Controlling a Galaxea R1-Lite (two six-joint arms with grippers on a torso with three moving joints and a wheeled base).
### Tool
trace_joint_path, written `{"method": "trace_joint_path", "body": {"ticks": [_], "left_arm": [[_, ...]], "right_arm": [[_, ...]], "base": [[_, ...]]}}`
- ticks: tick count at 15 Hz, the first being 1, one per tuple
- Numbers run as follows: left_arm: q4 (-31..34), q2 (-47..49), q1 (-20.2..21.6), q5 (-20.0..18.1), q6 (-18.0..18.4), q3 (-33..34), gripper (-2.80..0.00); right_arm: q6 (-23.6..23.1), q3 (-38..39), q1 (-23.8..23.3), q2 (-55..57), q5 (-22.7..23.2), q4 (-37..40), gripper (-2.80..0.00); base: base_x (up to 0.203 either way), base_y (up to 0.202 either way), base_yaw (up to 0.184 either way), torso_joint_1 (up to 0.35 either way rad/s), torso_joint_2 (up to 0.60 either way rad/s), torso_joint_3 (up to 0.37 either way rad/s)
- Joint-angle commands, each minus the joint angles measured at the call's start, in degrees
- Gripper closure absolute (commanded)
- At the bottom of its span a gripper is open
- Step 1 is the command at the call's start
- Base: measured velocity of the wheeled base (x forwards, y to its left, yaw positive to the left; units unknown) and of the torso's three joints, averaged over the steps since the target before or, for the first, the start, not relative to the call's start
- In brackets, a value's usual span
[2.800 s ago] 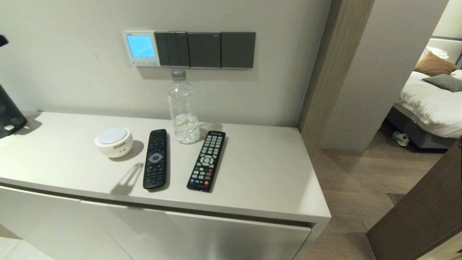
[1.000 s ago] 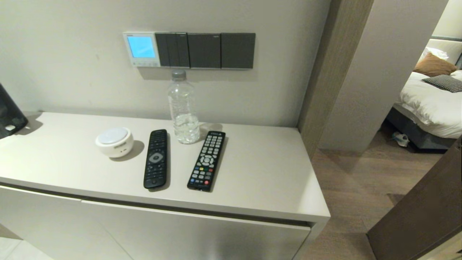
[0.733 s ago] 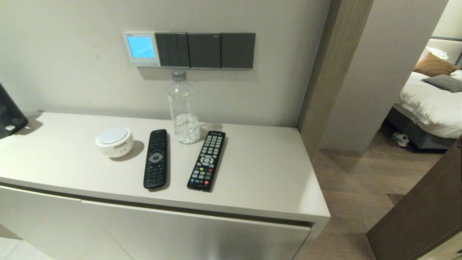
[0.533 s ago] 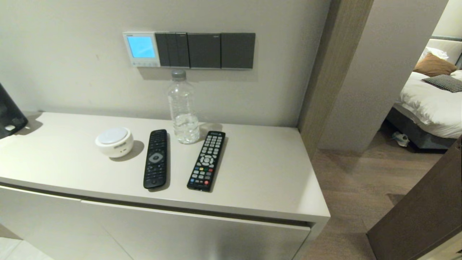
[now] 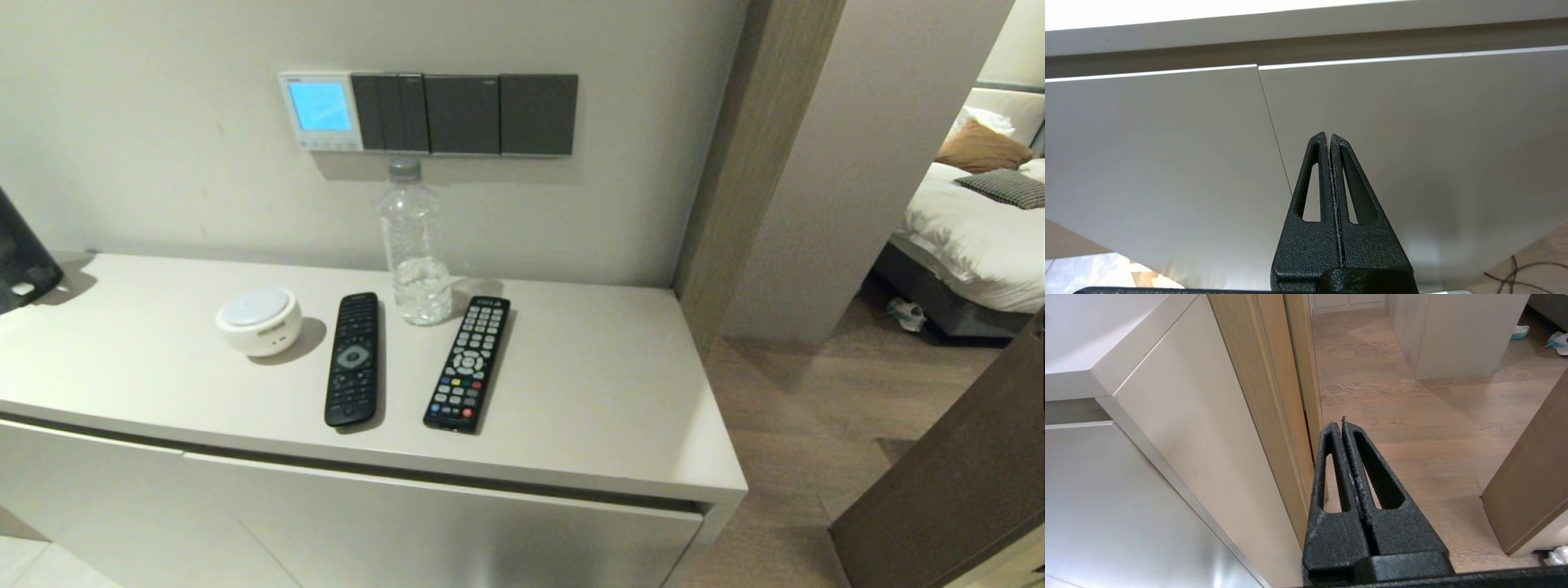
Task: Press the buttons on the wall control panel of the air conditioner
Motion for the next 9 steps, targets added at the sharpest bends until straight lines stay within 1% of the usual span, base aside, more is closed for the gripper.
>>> {"method": "trace_joint_path", "body": {"ticks": [1,4,6,9], "left_arm": [[0.2,-2.4,0.1,0.0,0.1,0.0,0.00],[3.7,-6.0,0.1,0.4,0.1,-0.8,0.00],[5.4,-10.1,0.2,1.5,0.3,-1.1,0.00],[6.2,-10.7,0.2,1.9,0.4,-1.2,0.00]], "right_arm": [[0.0,0.1,0.0,0.1,0.0,0.0,0.00],[0.0,0.1,0.0,0.1,0.0,0.0,0.00],[0.0,0.1,0.0,0.1,0.0,0.0,0.00],[0.0,0.1,0.0,0.1,-0.1,0.0,0.00]], "base": [[0.000,0.000,0.000,0.000,0.00,0.000],[0.000,0.000,0.000,0.000,0.00,0.000],[0.000,0.000,0.000,0.000,0.00,0.000],[0.000,0.000,0.000,0.000,0.00,0.000]]}}
